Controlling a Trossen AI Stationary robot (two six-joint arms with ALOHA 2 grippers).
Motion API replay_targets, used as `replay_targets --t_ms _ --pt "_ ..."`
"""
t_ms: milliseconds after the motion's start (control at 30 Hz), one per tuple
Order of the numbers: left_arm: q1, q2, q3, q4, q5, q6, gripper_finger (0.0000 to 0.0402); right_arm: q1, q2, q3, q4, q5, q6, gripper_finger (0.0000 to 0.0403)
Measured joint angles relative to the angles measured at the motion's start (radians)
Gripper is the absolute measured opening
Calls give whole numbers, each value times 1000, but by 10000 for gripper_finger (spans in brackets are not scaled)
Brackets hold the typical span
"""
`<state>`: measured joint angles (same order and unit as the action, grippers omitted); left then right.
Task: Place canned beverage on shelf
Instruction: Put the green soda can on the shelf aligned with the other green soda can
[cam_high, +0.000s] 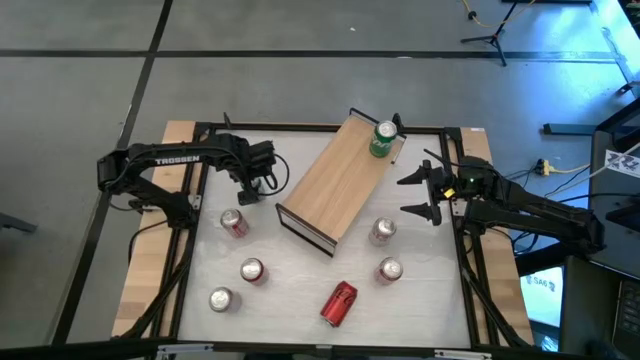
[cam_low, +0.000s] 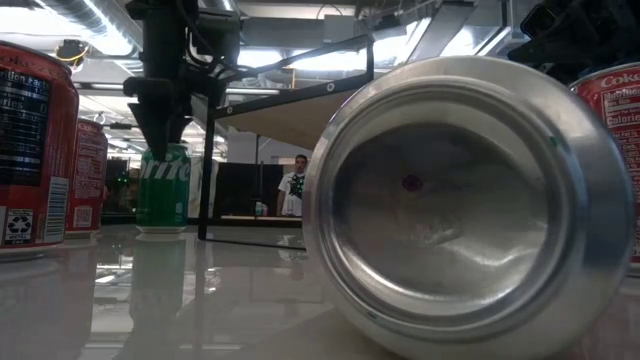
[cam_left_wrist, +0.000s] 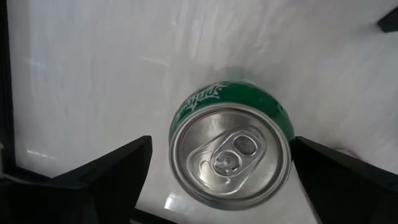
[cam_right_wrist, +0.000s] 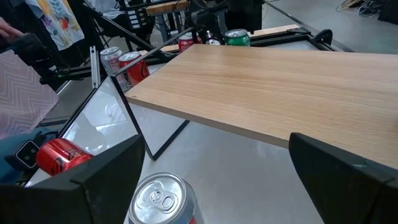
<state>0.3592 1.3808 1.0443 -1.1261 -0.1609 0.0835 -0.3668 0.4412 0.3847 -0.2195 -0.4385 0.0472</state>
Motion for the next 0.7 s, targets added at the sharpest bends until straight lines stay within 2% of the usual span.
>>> replay_targets --t_ms 233,433,567,700 --pt "0 0 0 1 -2 87 375 0 0 0 0 0 0 392" --pt "0 0 0 2 26 87 372 0 0 0 0 0 0 392" --pt "0 0 0 3 32 57 353 0 0 0 0 0 0 392" --pt "0 0 0 3 32 17 317 0 0 0 0 0 0 392"
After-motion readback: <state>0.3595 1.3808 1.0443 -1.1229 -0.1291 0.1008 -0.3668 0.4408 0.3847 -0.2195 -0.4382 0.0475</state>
